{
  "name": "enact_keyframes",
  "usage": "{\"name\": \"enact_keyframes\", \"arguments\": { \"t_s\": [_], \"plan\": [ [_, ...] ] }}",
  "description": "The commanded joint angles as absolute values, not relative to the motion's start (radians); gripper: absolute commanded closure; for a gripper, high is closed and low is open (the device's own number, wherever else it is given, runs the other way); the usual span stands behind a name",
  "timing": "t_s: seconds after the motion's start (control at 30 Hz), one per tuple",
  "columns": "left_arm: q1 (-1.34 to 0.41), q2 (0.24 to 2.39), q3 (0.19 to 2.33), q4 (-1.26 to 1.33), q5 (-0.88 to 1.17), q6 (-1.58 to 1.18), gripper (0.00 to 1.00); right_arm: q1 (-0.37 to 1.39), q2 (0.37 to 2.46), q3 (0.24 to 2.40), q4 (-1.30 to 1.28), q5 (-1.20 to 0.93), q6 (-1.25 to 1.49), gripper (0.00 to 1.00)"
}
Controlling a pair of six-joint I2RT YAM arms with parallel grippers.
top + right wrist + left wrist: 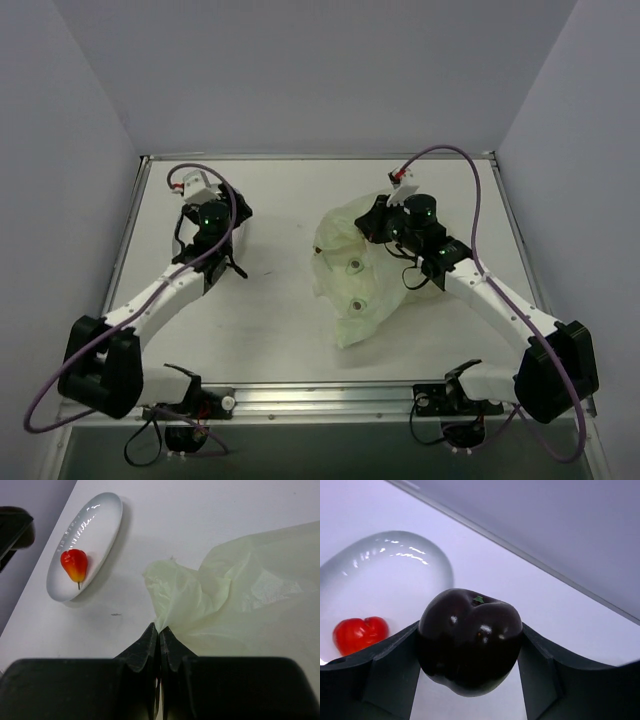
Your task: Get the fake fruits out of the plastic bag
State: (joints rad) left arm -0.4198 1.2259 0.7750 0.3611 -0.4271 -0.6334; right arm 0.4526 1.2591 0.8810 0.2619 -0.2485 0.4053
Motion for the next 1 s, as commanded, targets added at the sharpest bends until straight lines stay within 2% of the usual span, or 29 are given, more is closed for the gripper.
{"name": "enact_keyframes", "arguments": {
  "t_s": [0.0, 0.17, 0.3, 0.5, 0.67, 0.7, 0.83, 0.97],
  "plan": [
    [-0.324, 1.356, 0.882, 0.256, -0.391, -0.703, 0.86, 0.46, 1.262, 0.914, 0.275, -0.255, 0.377, 1.0],
    [-0.204, 1.56, 1.055, 0.192, -0.364, -0.727, 0.86, 0.469, 1.255, 0.911, 0.272, -0.265, 0.376, 1.0],
    [-0.173, 1.678, 1.162, 0.172, -0.365, -0.674, 0.85, 0.479, 1.243, 0.904, 0.268, -0.262, 0.373, 1.0],
    [-0.11, 1.828, 1.23, 0.135, -0.298, -0.681, 0.81, 0.482, 1.209, 0.89, 0.262, -0.25, 0.373, 1.0],
    [-0.106, 1.852, 1.238, 0.164, -0.258, -0.683, 0.55, 0.482, 1.2, 0.9, 0.25, -0.247, 0.371, 1.0],
    [-0.106, 1.847, 1.236, 0.172, -0.252, -0.681, 0.46, 0.483, 1.201, 0.9, 0.25, -0.247, 0.371, 1.0],
    [-0.107, 1.798, 1.239, 0.216, -0.2, -0.686, 0.25, 0.483, 1.213, 0.896, 0.249, -0.25, 0.371, 1.0],
    [-0.113, 1.714, 1.218, 0.242, -0.173, -0.687, 0.19, 0.482, 1.215, 0.881, 0.253, -0.245, 0.374, 1.0]
  ]
}}
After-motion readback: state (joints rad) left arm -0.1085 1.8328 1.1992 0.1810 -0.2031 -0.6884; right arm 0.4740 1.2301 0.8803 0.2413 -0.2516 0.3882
